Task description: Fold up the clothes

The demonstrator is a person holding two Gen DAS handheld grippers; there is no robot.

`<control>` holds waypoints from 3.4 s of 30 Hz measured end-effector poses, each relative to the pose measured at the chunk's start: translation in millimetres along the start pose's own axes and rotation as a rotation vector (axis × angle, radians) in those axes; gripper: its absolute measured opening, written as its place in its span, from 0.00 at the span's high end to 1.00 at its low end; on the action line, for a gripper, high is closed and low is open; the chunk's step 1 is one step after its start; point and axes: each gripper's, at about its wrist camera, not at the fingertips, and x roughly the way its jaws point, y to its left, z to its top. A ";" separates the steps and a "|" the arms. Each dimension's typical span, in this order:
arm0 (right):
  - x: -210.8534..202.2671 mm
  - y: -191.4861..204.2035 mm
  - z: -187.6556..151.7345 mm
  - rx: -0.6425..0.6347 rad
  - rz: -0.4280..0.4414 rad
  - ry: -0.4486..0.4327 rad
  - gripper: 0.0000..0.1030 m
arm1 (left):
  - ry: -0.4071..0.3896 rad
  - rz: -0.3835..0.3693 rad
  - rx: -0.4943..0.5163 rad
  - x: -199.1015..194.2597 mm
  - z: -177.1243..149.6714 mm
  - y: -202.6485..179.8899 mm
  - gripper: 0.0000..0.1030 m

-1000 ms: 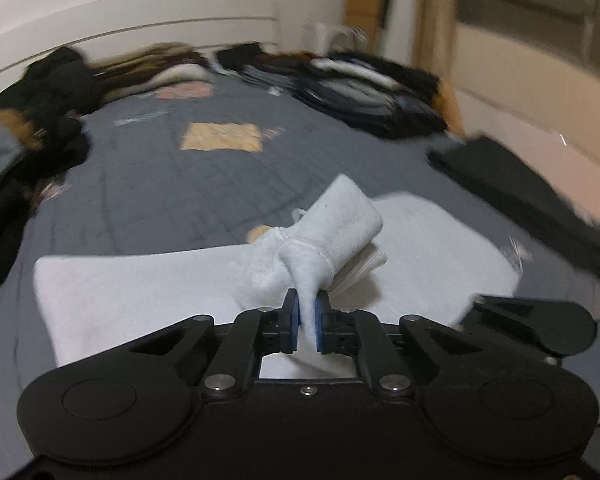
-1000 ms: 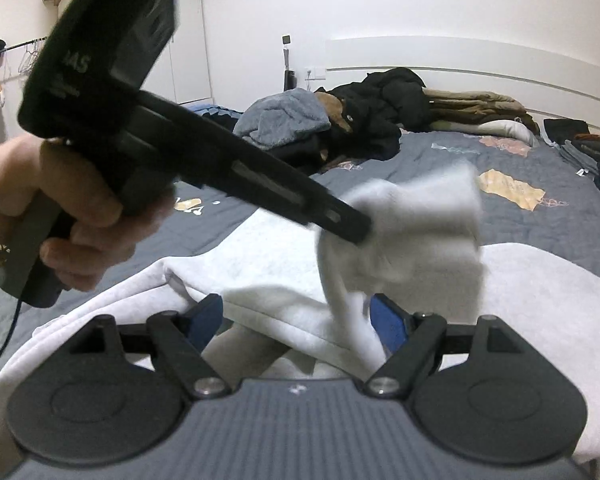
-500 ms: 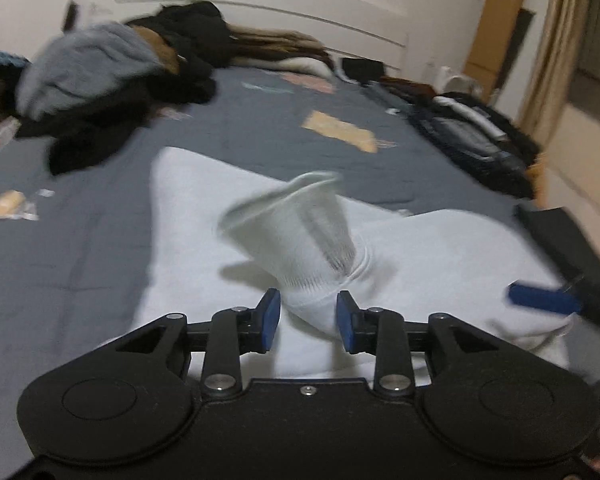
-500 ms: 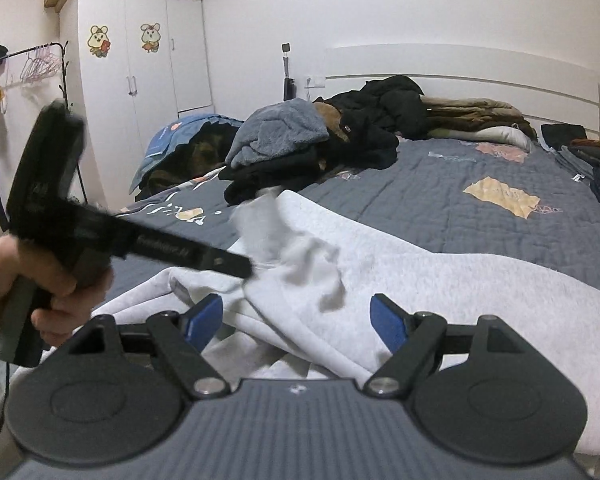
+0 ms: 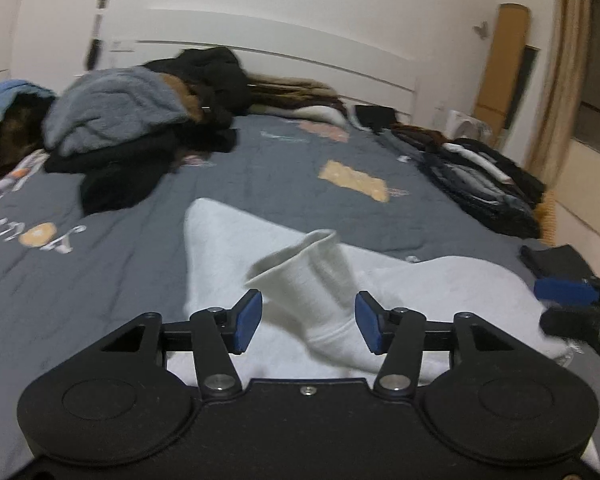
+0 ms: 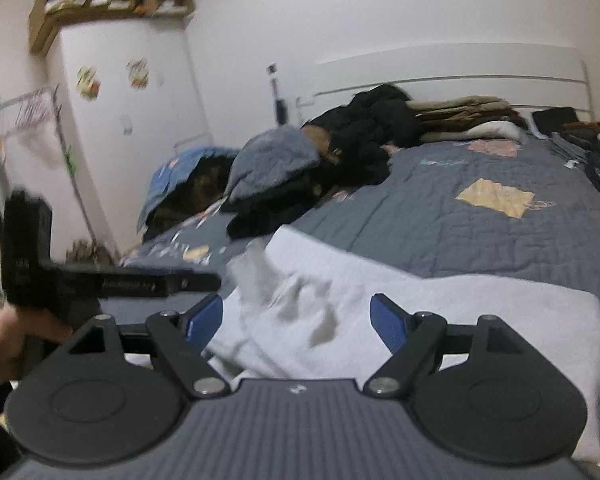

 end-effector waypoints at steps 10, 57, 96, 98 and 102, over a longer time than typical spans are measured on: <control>19.5 -68.5 -23.4 0.082 -0.196 0.044 0.22 | 0.075 -0.029 0.229 43.5 21.9 -11.2 0.44; 64.0 -51.3 -41.5 0.152 -0.057 0.145 0.22 | 0.230 -0.175 0.139 7.6 -12.2 39.0 0.98; 84.1 -28.7 -40.8 0.124 0.056 0.209 0.21 | -0.014 0.054 -0.745 2.2 -56.2 46.7 1.00; 78.7 -29.5 -31.1 0.152 0.078 0.184 0.21 | -0.007 0.041 -0.755 -3.5 -58.7 49.2 1.00; 76.4 -27.5 -8.9 0.167 0.097 0.141 0.21 | 0.038 0.023 -0.772 -0.1 -59.7 47.3 0.98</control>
